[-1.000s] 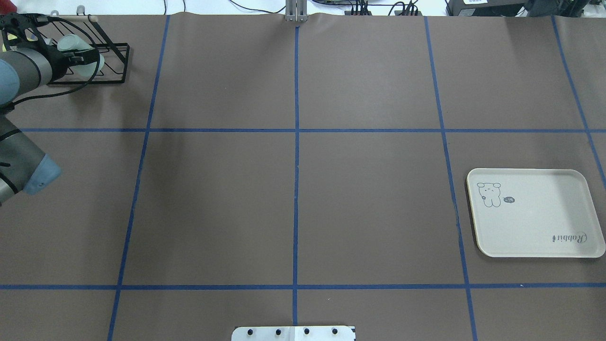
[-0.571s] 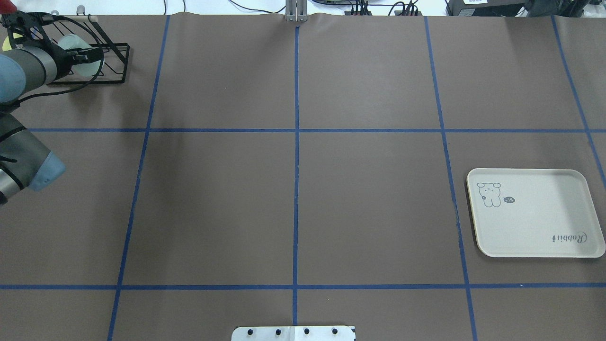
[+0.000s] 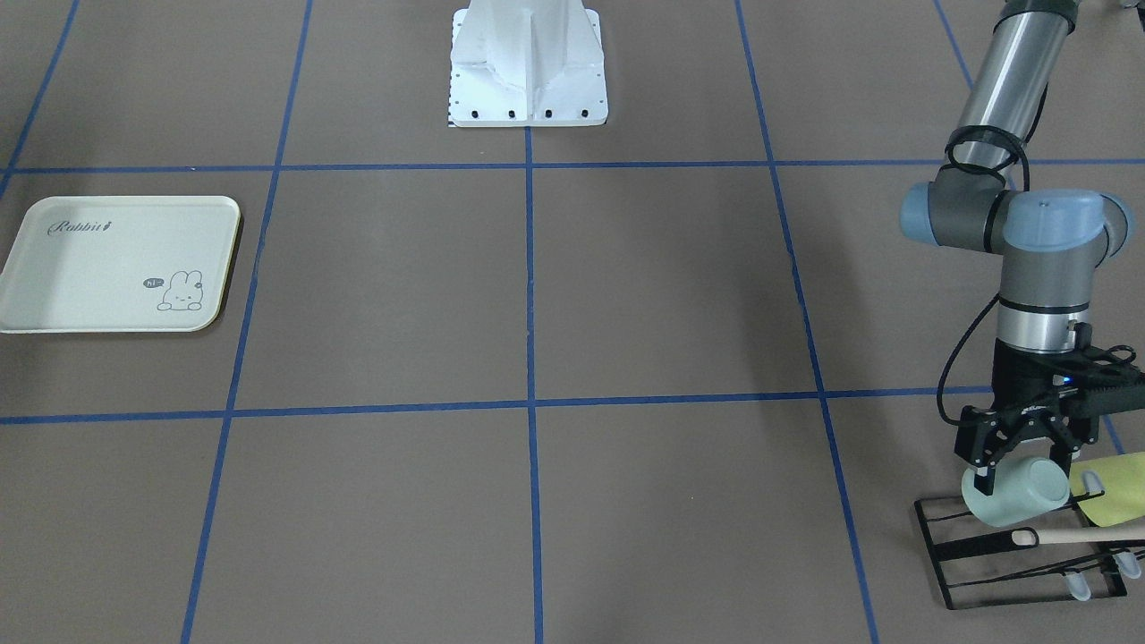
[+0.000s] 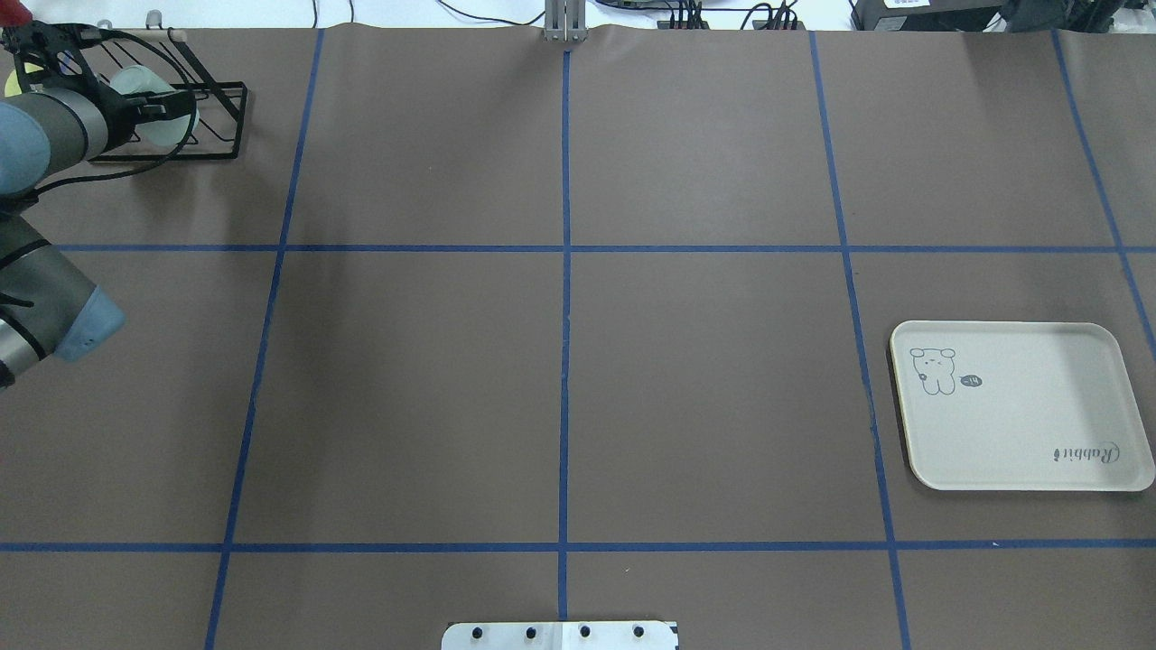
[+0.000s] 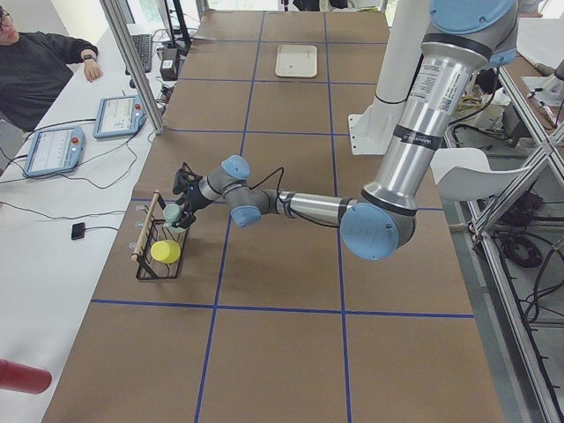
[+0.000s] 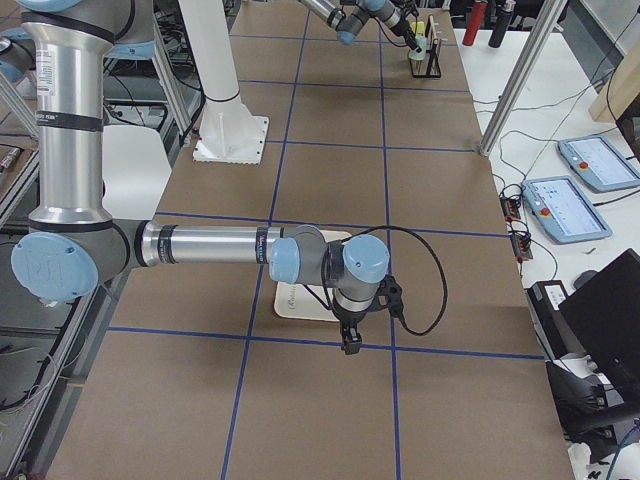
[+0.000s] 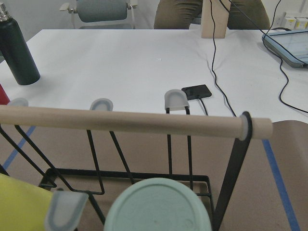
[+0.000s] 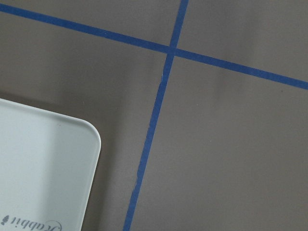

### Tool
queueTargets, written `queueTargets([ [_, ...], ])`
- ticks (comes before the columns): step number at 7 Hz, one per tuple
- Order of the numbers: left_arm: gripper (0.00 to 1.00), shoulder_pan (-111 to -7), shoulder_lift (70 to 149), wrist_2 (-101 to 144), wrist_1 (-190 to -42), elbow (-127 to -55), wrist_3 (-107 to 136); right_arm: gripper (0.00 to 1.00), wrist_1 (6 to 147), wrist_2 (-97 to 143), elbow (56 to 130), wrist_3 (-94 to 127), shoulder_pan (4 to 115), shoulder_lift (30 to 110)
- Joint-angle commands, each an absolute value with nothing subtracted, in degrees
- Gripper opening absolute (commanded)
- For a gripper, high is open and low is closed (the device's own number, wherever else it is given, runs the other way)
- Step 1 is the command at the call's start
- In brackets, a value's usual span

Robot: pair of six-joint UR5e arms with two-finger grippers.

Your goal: Left arm grabs green cup and hands to right arm on tray

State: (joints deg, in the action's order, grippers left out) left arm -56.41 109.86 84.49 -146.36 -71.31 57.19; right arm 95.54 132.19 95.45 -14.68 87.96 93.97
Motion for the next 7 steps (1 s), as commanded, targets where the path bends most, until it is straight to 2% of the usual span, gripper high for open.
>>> queueTargets([
  [1,0.98,-57.0,109.9,84.5,-146.3,-71.0,57.0,1.0,95.5,132.2,95.4,-14.7,88.0,94.0],
  [3,0.9,-57.2,110.0,84.5,-146.3,-71.1,57.0,1.0,95.5,132.2,95.4,-14.7,88.0,94.0],
  [7,0.87,-57.2,110.3,84.5,-146.3,-71.1,57.3,1.0,95.5,132.1,95.4,-14.7,87.9,94.0],
])
